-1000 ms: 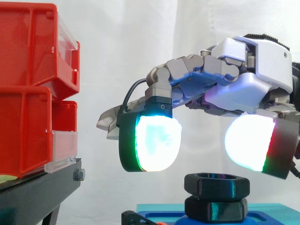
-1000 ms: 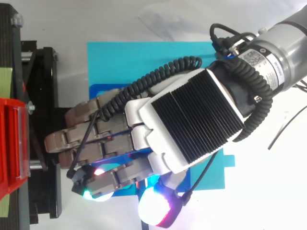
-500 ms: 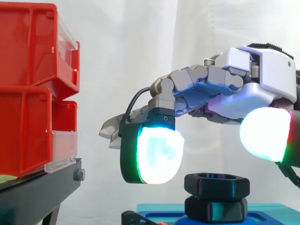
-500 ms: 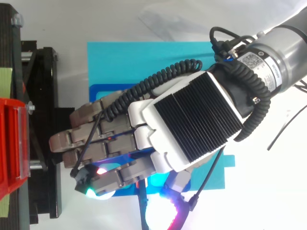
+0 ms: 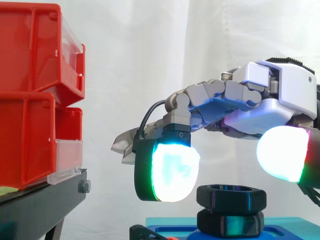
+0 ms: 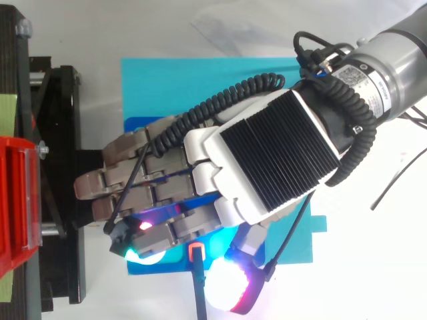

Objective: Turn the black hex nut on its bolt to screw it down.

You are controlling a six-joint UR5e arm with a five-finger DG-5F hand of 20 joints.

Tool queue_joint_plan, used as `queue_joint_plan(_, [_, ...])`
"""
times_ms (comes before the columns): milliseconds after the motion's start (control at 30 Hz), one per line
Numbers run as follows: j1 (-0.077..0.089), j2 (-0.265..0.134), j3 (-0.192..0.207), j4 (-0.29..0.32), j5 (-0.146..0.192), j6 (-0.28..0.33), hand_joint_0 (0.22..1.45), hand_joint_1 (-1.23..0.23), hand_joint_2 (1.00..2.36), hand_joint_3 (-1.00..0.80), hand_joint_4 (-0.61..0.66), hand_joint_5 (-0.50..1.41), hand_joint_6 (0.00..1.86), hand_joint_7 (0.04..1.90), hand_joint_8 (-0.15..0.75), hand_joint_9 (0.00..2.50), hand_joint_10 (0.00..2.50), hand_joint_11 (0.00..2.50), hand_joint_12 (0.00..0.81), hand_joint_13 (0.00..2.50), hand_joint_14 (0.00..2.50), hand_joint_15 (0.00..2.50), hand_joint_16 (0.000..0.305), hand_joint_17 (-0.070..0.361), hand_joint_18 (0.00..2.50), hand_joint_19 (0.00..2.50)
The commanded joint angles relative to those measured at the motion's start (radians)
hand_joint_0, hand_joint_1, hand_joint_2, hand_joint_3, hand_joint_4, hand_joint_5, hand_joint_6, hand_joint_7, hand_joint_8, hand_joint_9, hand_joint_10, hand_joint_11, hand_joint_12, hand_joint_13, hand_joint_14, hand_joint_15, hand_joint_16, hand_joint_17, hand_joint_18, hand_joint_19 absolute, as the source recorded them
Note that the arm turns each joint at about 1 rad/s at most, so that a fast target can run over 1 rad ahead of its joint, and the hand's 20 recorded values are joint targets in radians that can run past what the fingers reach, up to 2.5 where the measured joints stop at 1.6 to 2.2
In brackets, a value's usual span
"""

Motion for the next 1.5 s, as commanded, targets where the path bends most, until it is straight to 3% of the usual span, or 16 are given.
queue_joint_plan(0, [-0.002, 0.0, 0.0, -0.001, -0.002, -0.001, 0.44, -0.32, 1.0, -0.5, 0.4, -0.08, 0.54, 1.03, 0.394, 0.57, 0.01, 0.25, 0.43, 0.42, 0.0, 0.08, 0.07, 0.156, 0.49, 0.44])
queue_joint_plan(700, [-0.019, 0.0, -0.003, -0.005, -0.021, -0.006, 0.44, -0.31, 1.0, -0.5, 0.4, -0.08, 0.66, 0.84, 0.396, 0.58, 0.01, 0.26, 0.428, 0.43, 0.0, 0.08, 0.069, 0.155, 0.5, 0.45])
queue_joint_plan(1233, [-0.048, 0.0, -0.003, -0.007, -0.049, -0.006, 0.44, -0.31, 1.0, -0.5, 0.4, -0.08, 0.67, 0.83, 0.396, 0.58, 0.01, 0.27, 0.427, 0.43, 0.0, 0.07, 0.069, 0.155, 0.49, 0.44])
queue_joint_plan(1467, [-0.062, 0.0, -0.003, -0.007, -0.063, -0.006, 0.45, -0.3, 1.0, -0.5, 0.39, -0.08, 0.73, 0.74, 0.398, 0.58, 0.01, 0.27, 0.427, 0.43, 0.0, 0.07, 0.069, 0.155, 0.5, 0.44])
